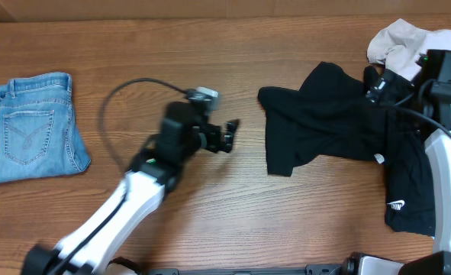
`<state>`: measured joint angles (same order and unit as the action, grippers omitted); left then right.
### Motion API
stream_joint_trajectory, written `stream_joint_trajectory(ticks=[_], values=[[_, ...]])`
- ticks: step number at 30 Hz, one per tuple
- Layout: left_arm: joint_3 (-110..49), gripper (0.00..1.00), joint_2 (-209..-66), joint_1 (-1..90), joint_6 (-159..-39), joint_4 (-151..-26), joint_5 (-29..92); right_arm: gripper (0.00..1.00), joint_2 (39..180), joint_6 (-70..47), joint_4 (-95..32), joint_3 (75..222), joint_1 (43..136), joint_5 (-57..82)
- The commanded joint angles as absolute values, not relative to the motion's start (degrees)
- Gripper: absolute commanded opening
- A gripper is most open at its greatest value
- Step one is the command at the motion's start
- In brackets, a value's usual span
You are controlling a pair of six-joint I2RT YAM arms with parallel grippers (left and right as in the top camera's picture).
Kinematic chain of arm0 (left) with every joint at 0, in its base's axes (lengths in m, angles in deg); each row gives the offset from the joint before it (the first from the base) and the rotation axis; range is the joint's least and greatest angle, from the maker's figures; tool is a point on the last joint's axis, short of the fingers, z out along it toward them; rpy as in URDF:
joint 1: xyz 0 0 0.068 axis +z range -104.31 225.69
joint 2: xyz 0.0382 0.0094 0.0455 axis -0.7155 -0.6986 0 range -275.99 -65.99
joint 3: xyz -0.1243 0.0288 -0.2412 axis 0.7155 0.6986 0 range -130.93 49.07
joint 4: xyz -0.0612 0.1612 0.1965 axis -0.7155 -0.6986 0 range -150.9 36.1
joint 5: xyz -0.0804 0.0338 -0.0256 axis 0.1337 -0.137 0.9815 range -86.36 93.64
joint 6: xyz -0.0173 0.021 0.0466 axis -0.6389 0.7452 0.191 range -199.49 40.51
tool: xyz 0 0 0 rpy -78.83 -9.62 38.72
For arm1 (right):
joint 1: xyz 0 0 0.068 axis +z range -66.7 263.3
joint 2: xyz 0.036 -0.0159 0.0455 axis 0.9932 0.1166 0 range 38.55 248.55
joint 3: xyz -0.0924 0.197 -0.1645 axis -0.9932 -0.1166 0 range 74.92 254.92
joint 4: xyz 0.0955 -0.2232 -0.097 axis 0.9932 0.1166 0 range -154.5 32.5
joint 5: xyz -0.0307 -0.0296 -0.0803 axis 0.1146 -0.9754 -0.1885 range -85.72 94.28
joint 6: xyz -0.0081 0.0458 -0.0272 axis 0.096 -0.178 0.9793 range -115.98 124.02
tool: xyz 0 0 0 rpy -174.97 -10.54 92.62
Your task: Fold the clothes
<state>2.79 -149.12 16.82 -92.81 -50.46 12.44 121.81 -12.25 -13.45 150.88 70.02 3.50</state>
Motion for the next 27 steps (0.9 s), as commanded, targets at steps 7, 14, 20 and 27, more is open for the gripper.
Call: stream_joint_trajectory(ticks=[7,14,20,27], values=[[-19.8,1.0,-173.2,5.8,-97.6,-63.1,9.4,1.0,122.7,-12.0,-12.4,151.4,69.3,4.5],[-27.8,0.98,-183.7,4.4,-101.8,-67.7,12.4,1.0,122.7,-12.0,-11.9,151.4,69.3,4.4],[-27.8,0.81,-187.5,4.4,-103.7,-67.9,15.5,1.0,122.7,-12.0,-11.9,151.4,69.3,4.4],[-29.1,0.04,-187.7,4.6,-103.7,-68.6,15.5,1.0,122.7,-12.0,-12.1,151.4,69.3,4.4]])
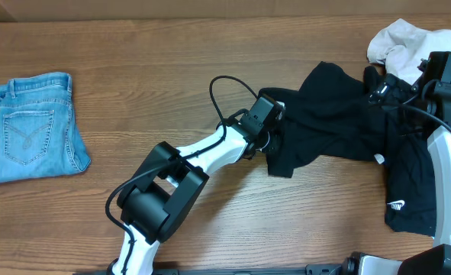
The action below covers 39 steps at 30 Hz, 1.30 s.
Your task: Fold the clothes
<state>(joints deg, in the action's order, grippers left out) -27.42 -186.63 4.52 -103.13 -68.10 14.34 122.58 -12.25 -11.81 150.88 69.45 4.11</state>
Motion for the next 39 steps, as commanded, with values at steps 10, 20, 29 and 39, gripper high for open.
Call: stream_joint_trajectory(ticks=[10,20,29,39], values=[[-39.1,0.04,-178.3,14.6,-98.3,-87.1,0.5,1.0,123.0,-10.3,-11.9,151.4,69.3,3.7],[-40.9,0.04,-170.3,38.5,-97.4,-93.0,1.4,0.96,131.2,-8.8,-13.2,151.4,67.3,1.4],[-40.9,1.0,-171.0,45.8,-94.3,-95.6,10.6,0.97,139.7,-9.1,-13.5,151.4,64.2,1.6],[-38.6,0.98,-171.0,37.3,-94.5,-104.5,15.1,0.97,140.3,-9.2,-13.7,151.4,64.1,3.0]])
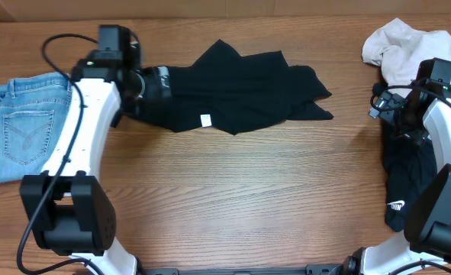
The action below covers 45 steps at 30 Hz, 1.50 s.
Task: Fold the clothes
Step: 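Pull the black t-shirt left with the left gripper, spreading it out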
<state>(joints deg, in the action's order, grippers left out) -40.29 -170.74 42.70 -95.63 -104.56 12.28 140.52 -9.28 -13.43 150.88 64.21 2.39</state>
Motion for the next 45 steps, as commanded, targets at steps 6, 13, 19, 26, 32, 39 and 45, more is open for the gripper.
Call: stream_joint_trajectory(ticks=[6,13,19,26,32,39,45], values=[[-33.7,0.66,-173.4,28.1,-101.5,-98.4,15.1,0.97,140.3,-9.3,-13.6,151.4,64.1,3.1],[-32.4,0.61,-180.2,25.5,-106.6,-93.1,11.1,0.98,140.3,-9.3,-13.4,151.4,64.1,3.1],[-32.4,0.56,-182.9,30.5,-106.6,-88.5,14.4,0.98,140.3,-9.2,-13.4,151.4,64.1,4.0],[-32.4,0.56,-183.6,36.5,-105.7,-91.9,14.1,0.98,140.3,-9.3,-13.5,151.4,64.1,4.0],[-32.4,0.55,-187.0,37.1,-103.4,-95.8,14.6,0.98,140.3,-9.3,-13.4,151.4,64.1,4.0],[-32.4,0.32,-189.5,37.5,-100.9,-99.3,11.6,0.98,140.3,-9.2,-13.4,151.4,64.1,4.0],[-32.5,0.18,-189.4,42.7,-101.8,-101.7,-1.1,0.98,140.3,-9.2,-13.4,151.4,64.1,4.0]])
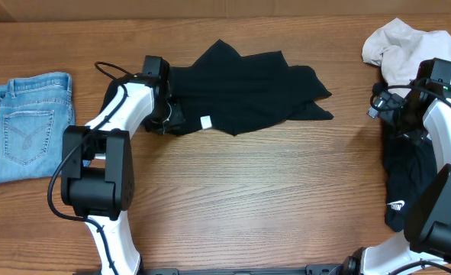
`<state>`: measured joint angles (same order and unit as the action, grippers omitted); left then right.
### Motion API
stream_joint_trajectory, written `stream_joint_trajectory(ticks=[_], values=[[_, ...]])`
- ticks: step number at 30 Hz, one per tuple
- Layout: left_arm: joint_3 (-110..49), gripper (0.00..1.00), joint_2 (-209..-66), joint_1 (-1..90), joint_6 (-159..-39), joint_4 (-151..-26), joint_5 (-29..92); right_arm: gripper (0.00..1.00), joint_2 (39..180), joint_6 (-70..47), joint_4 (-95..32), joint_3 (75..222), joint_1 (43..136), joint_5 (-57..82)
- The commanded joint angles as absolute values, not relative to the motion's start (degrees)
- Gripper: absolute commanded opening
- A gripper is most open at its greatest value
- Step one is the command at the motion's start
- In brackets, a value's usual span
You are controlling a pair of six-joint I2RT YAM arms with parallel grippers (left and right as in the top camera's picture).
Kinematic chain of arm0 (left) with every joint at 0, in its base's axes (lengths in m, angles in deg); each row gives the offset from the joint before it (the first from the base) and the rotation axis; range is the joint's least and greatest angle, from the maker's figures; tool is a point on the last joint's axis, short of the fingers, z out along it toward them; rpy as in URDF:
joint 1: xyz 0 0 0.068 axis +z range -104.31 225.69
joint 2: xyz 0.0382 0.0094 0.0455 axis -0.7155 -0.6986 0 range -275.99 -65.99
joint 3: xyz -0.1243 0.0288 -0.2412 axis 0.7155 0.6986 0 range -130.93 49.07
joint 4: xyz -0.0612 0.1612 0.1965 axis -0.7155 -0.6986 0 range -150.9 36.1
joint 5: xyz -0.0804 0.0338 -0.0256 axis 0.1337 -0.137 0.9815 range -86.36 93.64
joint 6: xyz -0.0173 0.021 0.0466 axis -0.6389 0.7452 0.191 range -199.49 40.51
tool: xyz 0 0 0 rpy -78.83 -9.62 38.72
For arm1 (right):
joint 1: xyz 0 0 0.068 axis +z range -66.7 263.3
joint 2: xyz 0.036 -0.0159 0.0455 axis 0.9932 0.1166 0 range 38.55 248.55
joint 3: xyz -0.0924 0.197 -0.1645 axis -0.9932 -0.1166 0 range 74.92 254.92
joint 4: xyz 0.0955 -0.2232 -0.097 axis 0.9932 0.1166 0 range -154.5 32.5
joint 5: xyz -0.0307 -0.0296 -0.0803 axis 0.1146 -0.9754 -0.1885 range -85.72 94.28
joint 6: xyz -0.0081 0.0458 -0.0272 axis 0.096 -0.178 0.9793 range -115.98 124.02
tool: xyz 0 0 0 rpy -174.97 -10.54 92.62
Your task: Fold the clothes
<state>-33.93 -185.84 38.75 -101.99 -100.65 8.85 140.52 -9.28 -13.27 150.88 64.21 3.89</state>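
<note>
A black garment [244,88] lies spread and wrinkled at the table's top centre, with a white tag [206,121] near its lower left edge. My left gripper [168,117] is at the garment's lower left corner, just left of the tag. It is dark against the dark cloth, so how its jaws stand is hidden. My right gripper [376,107] is at the far right, beside a pile of clothes, and its fingers are too small to read.
Folded blue jeans [33,126] lie at the far left. A pale crumpled garment [401,42] sits at the top right corner. Below it a black garment with a white logo [404,179] lies under the right arm.
My left gripper was at the black garment's far left end, near the jeans. It is now at the garment's lower left corner by the white tag. The garment and right arm look unchanged.
The black garment first lay bunched at the right by the pile, with my left gripper in mid-table. Then my left gripper was at its left edge. Later the garment lay stretched across the top centre, left gripper at its left end, now at its lower left corner.
</note>
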Motion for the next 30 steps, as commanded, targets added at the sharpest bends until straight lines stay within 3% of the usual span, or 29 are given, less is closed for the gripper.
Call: stream_joint_trajectory(ticks=[1,5,12,15,17,21,25,30], values=[[-32.7,0.16,-189.4,44.0,-101.8,-101.5,-1.9,0.98,140.3,-9.3,-13.4,151.4,64.1,4.0],[-35.7,0.1,-189.4,49.8,-100.6,-100.4,-1.0,0.98,140.3,-9.2,-13.4,151.4,64.1,4.0],[-49.4,0.12,-189.3,56.0,-99.5,-106.0,2.4,0.98,140.3,-9.3,-13.0,151.4,64.1,4.0],[-56.4,0.28,-189.3,56.6,-97.5,-110.2,8.1,0.98,140.3,-9.3,-13.0,151.4,64.1,4.0],[-62.9,0.52,-189.3,54.9,-95.3,-118.8,19.7,0.98,140.3,-9.3,-13.2,151.4,64.1,4.0],[-63.6,0.62,-189.3,49.8,-92.4,-124.3,24.1,0.98,140.3,-9.3,-13.2,151.4,64.1,4.0],[-63.3,0.71,-189.3,40.8,-87.6,-125.0,16.7,0.98,140.3,-9.3,-13.2,151.4,64.1,4.6],[-63.3,0.72,-189.3,27.7,-84.2,-122.5,4.9,0.98,140.3,-9.2,-13.2,151.4,64.1,4.6]])
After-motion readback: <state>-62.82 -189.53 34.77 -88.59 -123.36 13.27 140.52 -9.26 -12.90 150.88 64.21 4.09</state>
